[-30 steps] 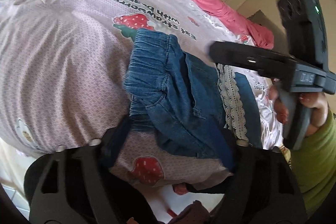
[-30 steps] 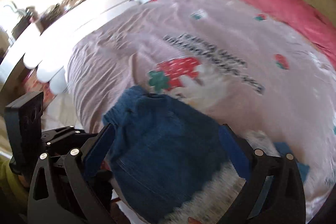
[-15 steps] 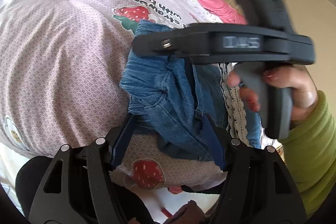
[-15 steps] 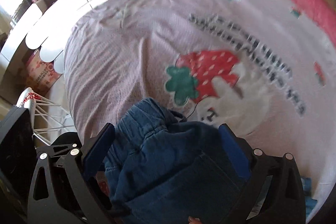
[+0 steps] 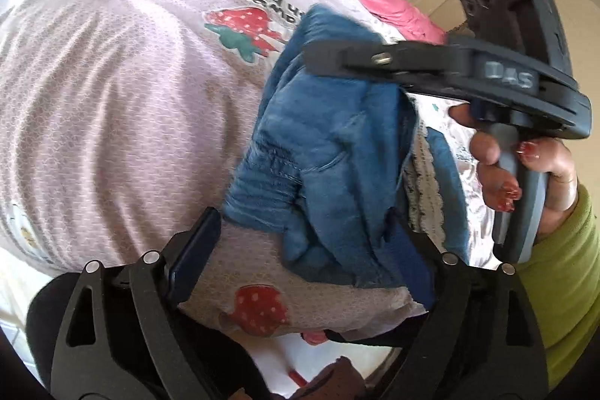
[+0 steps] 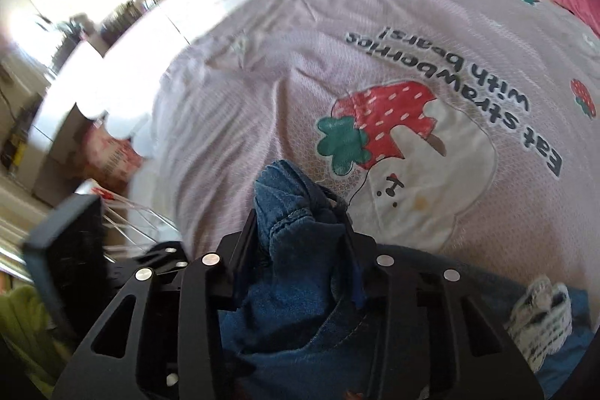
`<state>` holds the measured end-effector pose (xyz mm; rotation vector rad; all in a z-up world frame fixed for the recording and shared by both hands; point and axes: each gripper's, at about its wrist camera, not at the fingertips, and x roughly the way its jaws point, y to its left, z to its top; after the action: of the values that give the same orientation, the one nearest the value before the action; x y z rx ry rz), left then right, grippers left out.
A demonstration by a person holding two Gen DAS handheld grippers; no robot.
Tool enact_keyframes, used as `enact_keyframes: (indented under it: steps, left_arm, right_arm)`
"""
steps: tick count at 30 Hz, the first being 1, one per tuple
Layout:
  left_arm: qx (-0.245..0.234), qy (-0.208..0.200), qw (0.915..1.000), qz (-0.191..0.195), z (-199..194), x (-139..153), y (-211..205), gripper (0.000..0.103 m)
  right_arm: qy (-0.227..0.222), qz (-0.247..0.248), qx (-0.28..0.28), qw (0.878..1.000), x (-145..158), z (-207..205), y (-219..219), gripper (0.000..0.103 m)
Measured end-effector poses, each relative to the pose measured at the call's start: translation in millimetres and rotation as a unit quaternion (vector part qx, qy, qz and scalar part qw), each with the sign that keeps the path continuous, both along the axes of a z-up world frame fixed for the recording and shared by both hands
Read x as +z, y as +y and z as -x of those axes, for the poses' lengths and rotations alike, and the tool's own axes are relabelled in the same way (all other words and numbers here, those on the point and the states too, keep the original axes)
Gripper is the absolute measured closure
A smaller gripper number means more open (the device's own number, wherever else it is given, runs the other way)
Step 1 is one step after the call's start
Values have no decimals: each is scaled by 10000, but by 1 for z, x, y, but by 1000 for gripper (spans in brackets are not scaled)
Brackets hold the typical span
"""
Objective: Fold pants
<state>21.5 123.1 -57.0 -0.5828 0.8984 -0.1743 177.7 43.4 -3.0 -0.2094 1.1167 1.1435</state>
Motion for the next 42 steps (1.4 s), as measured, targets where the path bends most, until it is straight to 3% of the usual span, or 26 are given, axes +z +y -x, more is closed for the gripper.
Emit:
enact_keyframes:
  steps: [1,3,5,13,20,22,25,28,30,34,37,40,42]
  left_arm:
    - [-23,-4,10000,80,-1,0,-3,23]
    - [-135,13,9982,589,-6,-3,-8,23]
    - [-276,-7,9965,788,-10,-2,-17,23]
    - [-589,-457,9956,564,-21,40,-66,23]
    - [-1174,-618,9893,602,-36,52,-123,23]
    - [-1475,-630,9854,575,-38,51,-144,23]
    - [-2022,-570,9763,524,-42,50,-164,21]
    - [-2114,-590,9743,509,-39,55,-159,20]
    - [-1866,-689,9797,255,-40,60,-148,19]
    - [-1263,-525,9876,-771,-41,52,-141,18]
    - [-1153,-250,9852,-1245,-51,36,-143,18]
    - [-1366,-152,9756,-1713,-50,18,-162,18]
    - [-1481,-118,9711,-1866,-49,10,-170,18]
  right_arm:
    - [28,-74,-23,10000,3,-1,-6,65]
    - [24,-229,-83,9997,11,-1,-20,65]
    - [16,-396,-158,9991,19,-1,-39,65]
    - [-73,-732,-509,9960,33,-9,-99,64]
    - [-155,-1065,-914,9900,40,-17,-163,60]
    - [-152,-1140,-1045,9879,40,-19,-179,53]
    - [-74,-1299,-1410,9814,36,-25,-214,26]
    - [32,-1383,-1896,9721,28,-34,-255,25]
    - [107,-1344,-2085,9687,22,-37,-269,25]
    - [156,-1056,-2177,9702,5,-33,-275,25]
    - [24,-618,-2117,9754,-9,-26,-262,25]
    - [-559,214,-2215,9733,-22,-18,-257,25]
    - [-534,314,-2305,9711,-34,-17,-264,23]
